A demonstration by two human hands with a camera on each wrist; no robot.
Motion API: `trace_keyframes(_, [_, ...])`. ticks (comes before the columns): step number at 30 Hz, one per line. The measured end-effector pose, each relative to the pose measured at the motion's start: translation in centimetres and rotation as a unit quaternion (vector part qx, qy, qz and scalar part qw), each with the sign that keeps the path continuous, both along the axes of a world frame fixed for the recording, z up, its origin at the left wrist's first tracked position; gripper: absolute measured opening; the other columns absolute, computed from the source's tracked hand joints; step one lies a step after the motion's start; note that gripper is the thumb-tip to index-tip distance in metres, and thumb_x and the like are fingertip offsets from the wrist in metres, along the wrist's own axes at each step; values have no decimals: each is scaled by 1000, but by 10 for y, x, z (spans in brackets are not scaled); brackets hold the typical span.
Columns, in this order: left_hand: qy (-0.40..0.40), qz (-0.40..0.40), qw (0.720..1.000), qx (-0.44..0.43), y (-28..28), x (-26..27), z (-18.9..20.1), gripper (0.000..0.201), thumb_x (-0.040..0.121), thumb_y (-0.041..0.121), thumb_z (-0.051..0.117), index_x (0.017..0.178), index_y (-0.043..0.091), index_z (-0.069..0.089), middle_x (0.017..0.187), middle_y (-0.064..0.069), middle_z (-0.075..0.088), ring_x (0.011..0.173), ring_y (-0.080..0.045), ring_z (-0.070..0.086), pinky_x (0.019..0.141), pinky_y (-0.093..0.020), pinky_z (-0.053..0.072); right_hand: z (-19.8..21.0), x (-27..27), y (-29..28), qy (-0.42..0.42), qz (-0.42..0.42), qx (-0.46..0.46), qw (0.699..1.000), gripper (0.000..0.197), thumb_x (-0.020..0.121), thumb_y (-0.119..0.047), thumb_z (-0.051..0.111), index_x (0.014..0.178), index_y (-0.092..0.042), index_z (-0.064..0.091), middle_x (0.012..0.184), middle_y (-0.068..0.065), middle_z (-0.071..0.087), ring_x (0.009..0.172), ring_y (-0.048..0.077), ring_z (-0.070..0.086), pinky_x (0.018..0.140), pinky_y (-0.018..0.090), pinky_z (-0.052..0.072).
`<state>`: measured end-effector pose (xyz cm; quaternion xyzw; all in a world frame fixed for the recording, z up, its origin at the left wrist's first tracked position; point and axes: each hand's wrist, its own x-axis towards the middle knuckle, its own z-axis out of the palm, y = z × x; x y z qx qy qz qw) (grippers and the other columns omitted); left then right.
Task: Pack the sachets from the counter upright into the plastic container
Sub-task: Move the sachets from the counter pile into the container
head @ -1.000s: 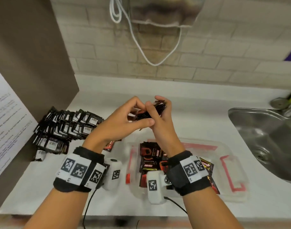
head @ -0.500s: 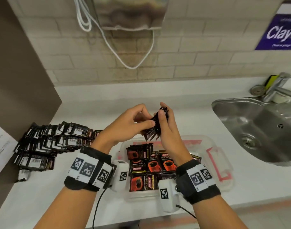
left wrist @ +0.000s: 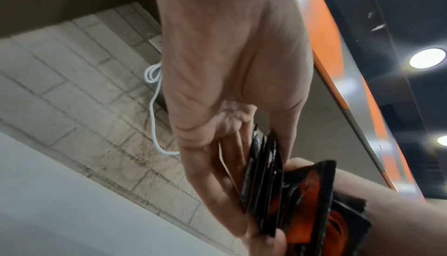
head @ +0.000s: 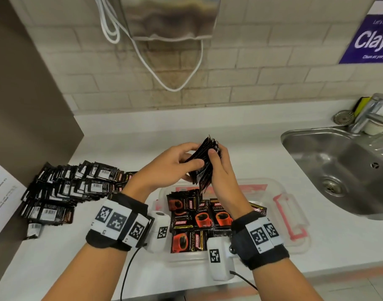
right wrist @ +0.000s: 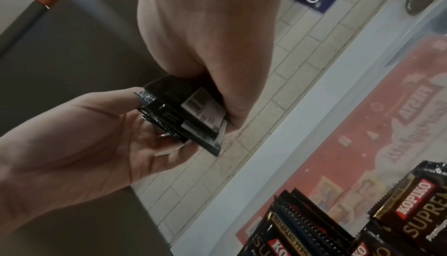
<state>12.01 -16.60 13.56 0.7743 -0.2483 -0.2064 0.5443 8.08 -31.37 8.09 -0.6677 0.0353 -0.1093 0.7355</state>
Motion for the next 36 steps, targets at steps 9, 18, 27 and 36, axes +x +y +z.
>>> trace_keyframes(9, [-26,16,998,52,10,6,1,22,99,17,60,119,25,67,94,-2,78,89,-19,75,88,-28,55,-9,6,1,12,32,-14,999,28,107,-29,40,134,-26,50,119,-3,64,99,5,67,76,19,54])
trace_keyframes(18, [-163,23,967,193,3,-3,-3,24,87,16,70,110,15,69,92,2,72,71,-13,67,72,-30,56,-19,3,4,34,58,-28,997,33,99,-35,45,131,-25,50,109,-4,67,90,0,69,69,19,54])
trace_keyframes(27, [-142,84,968,191,9,1,-5,24,85,11,71,108,18,69,98,1,74,95,-19,67,89,-42,53,-15,6,-3,72,28,-4,997,24,101,-31,38,116,-32,56,103,5,65,85,19,64,76,42,54])
trace_keyframes(36, [-103,10,971,215,28,-8,-19,31,87,13,73,106,29,54,94,4,75,80,-18,70,77,-35,53,-11,4,-24,97,-50,109,988,24,105,-23,39,110,-15,61,91,9,63,75,29,55,58,35,46])
